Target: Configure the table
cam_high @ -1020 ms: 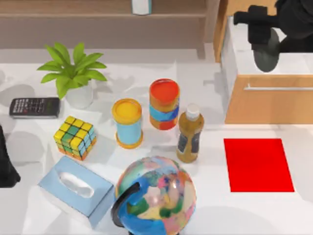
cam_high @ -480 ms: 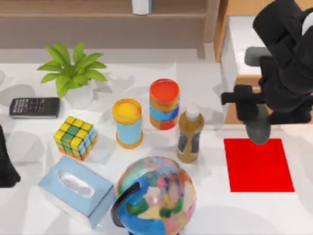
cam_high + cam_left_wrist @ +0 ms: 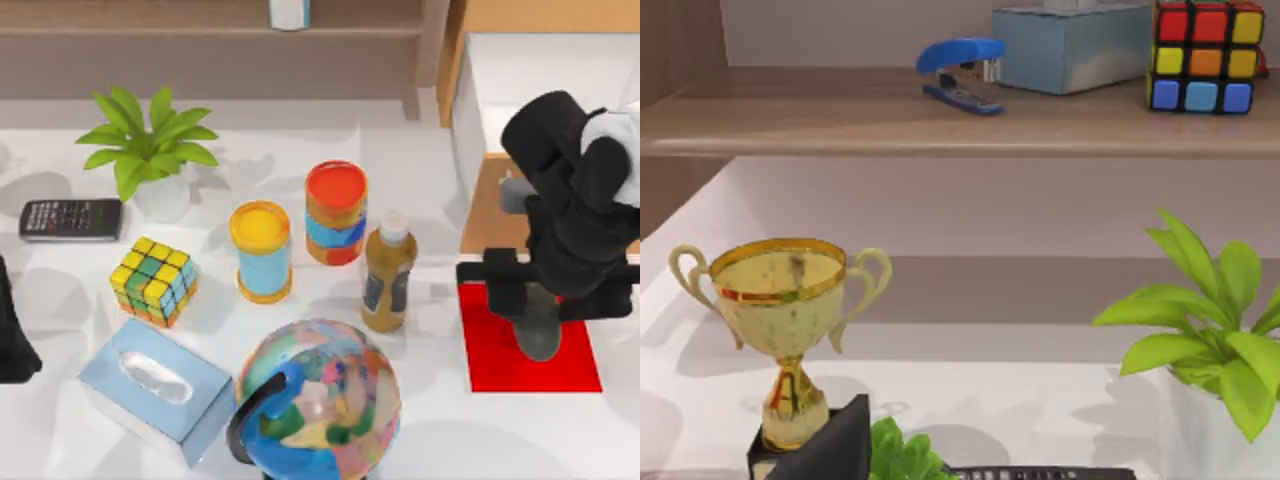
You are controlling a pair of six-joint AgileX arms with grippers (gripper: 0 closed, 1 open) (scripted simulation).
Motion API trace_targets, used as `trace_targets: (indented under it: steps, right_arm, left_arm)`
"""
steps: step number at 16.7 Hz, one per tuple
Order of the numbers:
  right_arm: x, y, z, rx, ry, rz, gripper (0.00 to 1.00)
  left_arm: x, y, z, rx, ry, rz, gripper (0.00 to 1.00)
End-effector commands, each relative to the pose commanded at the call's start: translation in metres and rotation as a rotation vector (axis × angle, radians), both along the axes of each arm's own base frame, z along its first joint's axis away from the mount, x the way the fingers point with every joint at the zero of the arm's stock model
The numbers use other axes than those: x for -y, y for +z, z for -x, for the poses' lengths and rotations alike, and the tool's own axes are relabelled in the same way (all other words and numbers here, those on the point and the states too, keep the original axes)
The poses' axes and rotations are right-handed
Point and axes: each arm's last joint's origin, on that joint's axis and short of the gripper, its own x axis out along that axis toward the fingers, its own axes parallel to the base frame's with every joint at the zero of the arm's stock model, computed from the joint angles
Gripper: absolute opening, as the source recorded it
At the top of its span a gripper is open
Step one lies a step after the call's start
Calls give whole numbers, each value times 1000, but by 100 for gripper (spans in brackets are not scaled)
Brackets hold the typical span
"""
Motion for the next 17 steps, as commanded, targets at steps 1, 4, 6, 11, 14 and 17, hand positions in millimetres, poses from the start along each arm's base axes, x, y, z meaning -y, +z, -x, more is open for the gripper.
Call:
trace_targets:
  steps: [1, 4, 6, 11, 14, 17]
  right_arm:
    - [1, -2, -1, -1, -4, 2, 0]
    - [1, -2, -1, -1, -4, 2, 0]
    - [-1, -1, 0, 1, -1, 0, 0]
    - [-5, 10, 4, 8, -30, -3, 0]
    - [-9, 21, 10, 16, -65, 4, 0]
    - [-11, 30, 18, 27, -95, 23, 0]
  left_arm:
    - [0, 0, 0, 0, 0, 0, 100]
    - [0, 0, 0, 0, 0, 0, 100]
    - [0, 0, 0, 0, 0, 0, 100]
    - [0, 0, 0, 0, 0, 0, 100]
    - [0, 0, 0, 0, 0, 0, 100]
    - [0, 0, 0, 0, 0, 0, 100]
